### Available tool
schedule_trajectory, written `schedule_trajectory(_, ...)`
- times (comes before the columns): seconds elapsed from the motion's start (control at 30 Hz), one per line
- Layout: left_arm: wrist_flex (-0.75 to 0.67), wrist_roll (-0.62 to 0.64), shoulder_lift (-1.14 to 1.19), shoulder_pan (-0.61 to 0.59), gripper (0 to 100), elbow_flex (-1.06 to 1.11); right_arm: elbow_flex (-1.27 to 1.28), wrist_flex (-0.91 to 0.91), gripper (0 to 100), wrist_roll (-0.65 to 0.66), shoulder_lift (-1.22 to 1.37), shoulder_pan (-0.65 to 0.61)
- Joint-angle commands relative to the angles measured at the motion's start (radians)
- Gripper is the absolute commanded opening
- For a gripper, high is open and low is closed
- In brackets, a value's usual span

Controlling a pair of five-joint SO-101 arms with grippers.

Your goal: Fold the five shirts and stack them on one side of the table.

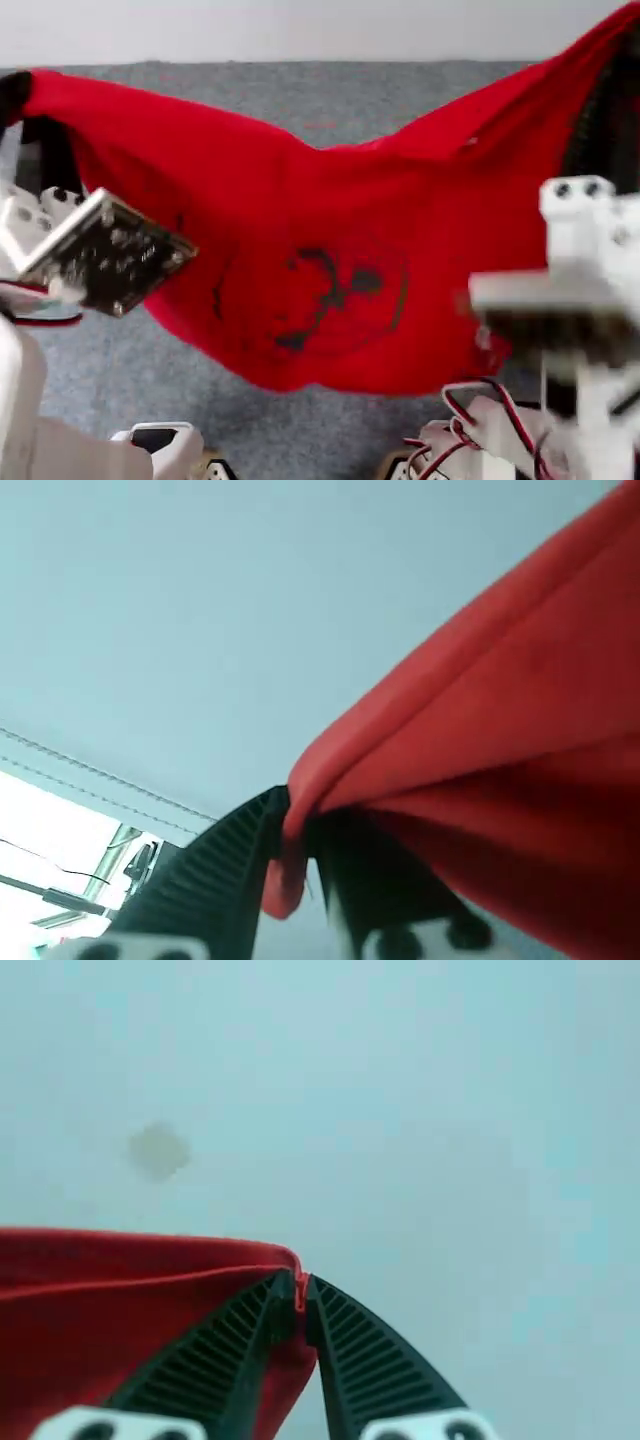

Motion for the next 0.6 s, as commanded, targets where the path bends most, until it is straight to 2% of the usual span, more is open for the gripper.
schedule_trajectory(0.0, 0.020, -0.008, 0.017, -0.003, 2, 0.176, 0.149, 0.091, 1.0, 0.006, 0.051, 0.008)
schedule_trajectory(0.13, -0.026, -0.009, 0.026, 0.000, 2, 0.542, 0.319, 0.036, 1.1, -0.049, 0.133, 0.004)
schedule_trajectory(0.2, -0.130, -0.009, 0.026, 0.002, 2, 0.737, 0.391, -0.050, 1.1, -0.095, 0.185, 0.004)
schedule_trajectory(0.3, -0.361, -0.009, 0.025, -0.005, 2, 0.961, 0.465, -0.171, 1.1, -0.114, 0.269, 0.004)
schedule_trajectory(0.43, -0.609, -0.009, 0.035, -0.009, 2, 1.153, 0.511, -0.320, 1.1, -0.126, 0.392, 0.002)
schedule_trajectory(0.57, -0.764, -0.009, 0.146, -0.023, 2, 1.201, 0.509, -0.452, 1.1, -0.126, 0.515, 0.002)
